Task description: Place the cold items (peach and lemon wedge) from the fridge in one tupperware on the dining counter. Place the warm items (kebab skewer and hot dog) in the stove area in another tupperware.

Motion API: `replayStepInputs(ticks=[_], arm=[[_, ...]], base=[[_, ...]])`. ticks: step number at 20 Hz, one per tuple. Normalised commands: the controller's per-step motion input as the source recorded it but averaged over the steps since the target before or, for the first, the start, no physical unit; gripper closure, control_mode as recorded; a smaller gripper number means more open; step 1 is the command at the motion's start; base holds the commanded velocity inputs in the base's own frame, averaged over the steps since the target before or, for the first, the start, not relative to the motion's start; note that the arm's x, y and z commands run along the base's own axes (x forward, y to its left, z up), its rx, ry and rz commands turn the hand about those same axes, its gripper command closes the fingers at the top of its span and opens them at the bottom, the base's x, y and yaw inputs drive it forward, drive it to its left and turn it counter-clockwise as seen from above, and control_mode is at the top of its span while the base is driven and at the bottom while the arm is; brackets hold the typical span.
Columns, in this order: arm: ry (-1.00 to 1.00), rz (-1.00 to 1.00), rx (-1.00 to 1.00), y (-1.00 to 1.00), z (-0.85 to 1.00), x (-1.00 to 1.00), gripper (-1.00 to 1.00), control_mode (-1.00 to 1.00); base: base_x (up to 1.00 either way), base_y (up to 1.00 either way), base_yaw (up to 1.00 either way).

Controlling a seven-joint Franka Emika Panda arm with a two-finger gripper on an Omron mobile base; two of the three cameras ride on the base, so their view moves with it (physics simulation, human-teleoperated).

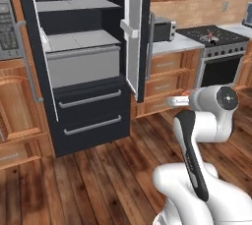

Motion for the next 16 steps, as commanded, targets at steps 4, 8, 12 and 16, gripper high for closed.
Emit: replayStepInputs(ticks=[4,8,12,16], arm=[[0.00,0.00,0.00,0.00,0.00,0.00,1.00,1.00],[0.00,0.00,0.00,0.00,0.00,0.00,1.00,1.00],[0.00,0.00,0.00,0.00,0.00,0.00,1.00,1.00],[0.00,0.00,0.00,0.00,0.00,0.00,1.00,1.00]], base=[[-1.00,0.00,-0.15],[-1.00,0.00,-0.13],[-1.00,0.00,-0.11],[-1.00,0.00,-0.08]])
